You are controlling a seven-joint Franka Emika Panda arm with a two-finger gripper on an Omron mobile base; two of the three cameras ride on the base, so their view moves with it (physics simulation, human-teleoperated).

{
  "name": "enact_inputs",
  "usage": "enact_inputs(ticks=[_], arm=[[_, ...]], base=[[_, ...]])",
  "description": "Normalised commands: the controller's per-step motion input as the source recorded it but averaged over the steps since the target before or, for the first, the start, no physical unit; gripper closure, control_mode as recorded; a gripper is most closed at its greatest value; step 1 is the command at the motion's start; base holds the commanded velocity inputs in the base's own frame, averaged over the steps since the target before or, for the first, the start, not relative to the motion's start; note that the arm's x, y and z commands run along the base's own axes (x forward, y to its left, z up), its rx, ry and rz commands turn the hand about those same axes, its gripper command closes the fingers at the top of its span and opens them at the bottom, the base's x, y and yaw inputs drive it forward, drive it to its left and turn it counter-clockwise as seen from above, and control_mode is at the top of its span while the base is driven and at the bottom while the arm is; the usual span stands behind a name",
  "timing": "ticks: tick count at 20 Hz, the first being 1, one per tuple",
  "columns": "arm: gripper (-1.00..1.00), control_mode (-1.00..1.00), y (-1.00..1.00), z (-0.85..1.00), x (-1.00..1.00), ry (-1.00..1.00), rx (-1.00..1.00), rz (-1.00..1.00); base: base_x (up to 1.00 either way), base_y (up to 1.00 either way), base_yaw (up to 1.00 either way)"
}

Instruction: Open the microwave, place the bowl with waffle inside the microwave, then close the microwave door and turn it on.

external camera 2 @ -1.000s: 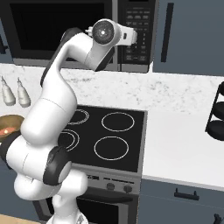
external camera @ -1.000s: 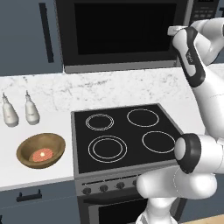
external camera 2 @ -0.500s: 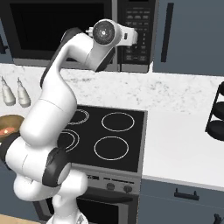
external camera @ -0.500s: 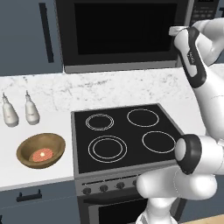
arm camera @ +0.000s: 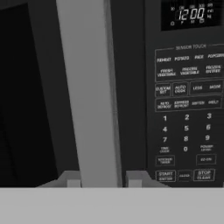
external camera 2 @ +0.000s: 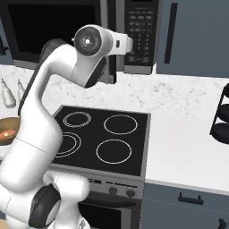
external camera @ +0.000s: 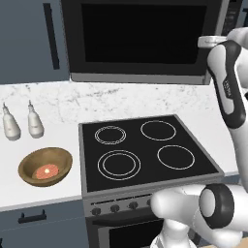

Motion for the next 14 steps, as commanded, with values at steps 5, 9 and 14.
enact_inputs(ticks=[5, 9, 14], arm=[[1.00, -1.00, 0.20, 0.00, -1.00, 0.00, -0.06, 0.00], [1.00, -1.00, 0.31, 0.00, -1.00, -0.01, -0.08, 0.00], [1.00, -1.00, 0.55, 0.00, -1.00, -0.05, -0.14, 0.00]], base=[[0.00, 0.00, 0.00], [0.00, 0.00, 0.00], [0.00, 0.00, 0.00]])
